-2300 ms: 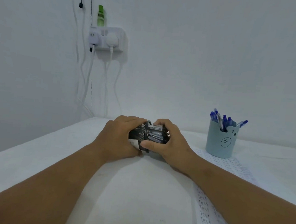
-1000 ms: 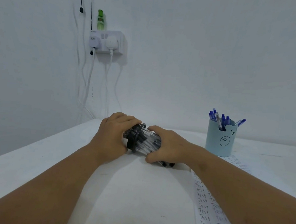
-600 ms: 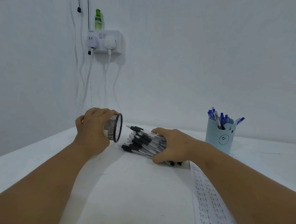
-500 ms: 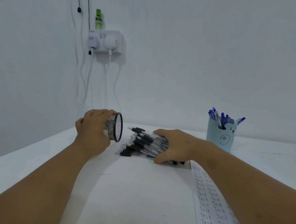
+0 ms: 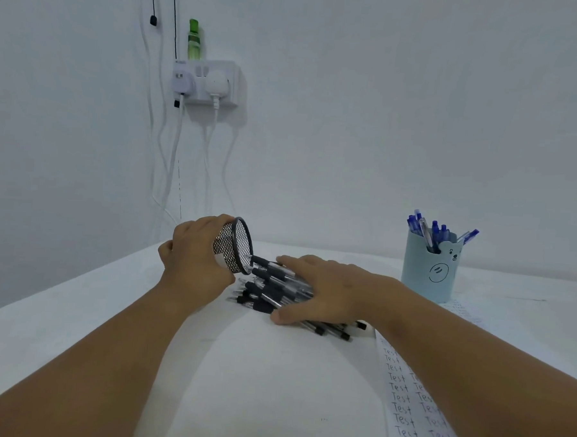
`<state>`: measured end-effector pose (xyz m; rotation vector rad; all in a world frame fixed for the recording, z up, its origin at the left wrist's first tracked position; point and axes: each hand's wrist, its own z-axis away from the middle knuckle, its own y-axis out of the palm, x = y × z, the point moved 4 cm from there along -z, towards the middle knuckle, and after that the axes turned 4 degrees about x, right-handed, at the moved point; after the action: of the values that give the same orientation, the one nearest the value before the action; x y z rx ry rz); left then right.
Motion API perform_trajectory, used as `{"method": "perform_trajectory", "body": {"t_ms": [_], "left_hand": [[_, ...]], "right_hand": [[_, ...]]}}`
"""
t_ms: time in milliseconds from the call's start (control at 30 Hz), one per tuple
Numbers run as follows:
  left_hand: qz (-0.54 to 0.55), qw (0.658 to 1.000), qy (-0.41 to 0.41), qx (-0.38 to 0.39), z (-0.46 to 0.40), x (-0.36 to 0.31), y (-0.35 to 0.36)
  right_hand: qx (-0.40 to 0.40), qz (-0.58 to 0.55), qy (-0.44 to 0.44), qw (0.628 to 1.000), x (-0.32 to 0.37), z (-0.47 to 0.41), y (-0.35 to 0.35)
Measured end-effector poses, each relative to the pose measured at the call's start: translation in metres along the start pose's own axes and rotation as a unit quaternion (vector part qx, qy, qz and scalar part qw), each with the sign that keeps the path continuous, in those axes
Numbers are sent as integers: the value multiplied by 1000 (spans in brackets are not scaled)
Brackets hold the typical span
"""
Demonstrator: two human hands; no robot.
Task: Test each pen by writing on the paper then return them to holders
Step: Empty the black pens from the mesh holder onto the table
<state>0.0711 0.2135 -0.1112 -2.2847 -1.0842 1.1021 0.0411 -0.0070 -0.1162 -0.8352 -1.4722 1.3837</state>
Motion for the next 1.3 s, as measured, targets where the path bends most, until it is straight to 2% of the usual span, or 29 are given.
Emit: {"method": "perform_trajectory", "body": {"t_ms": [167, 400, 500, 633, 800, 1000, 1300], "left_hand": [[-3, 1000, -2, -13, 1, -1, -2], [-14, 998, -30, -48, -2, 5, -4], [-8, 998, -38, -58, -1, 6, -5], [-9, 997, -47, -67, -1, 8, -6], [-16, 995, -58, -78, -1, 10, -6], [-7, 993, -69, -93, 0, 10, -9], [30, 998, -28, -50, 3, -3, -4]], "right_hand": [[13, -4, 45, 999, -6, 5, 0], [21, 56, 21, 998, 13, 16, 6], [-10, 19, 25, 999, 5, 9, 7], [-14, 66, 26, 997, 10, 6, 9], [-51, 69, -26, 996, 21, 11, 7], [4, 78, 10, 997, 20, 17, 11], [-122, -67, -1, 990, -7, 19, -5]]}}
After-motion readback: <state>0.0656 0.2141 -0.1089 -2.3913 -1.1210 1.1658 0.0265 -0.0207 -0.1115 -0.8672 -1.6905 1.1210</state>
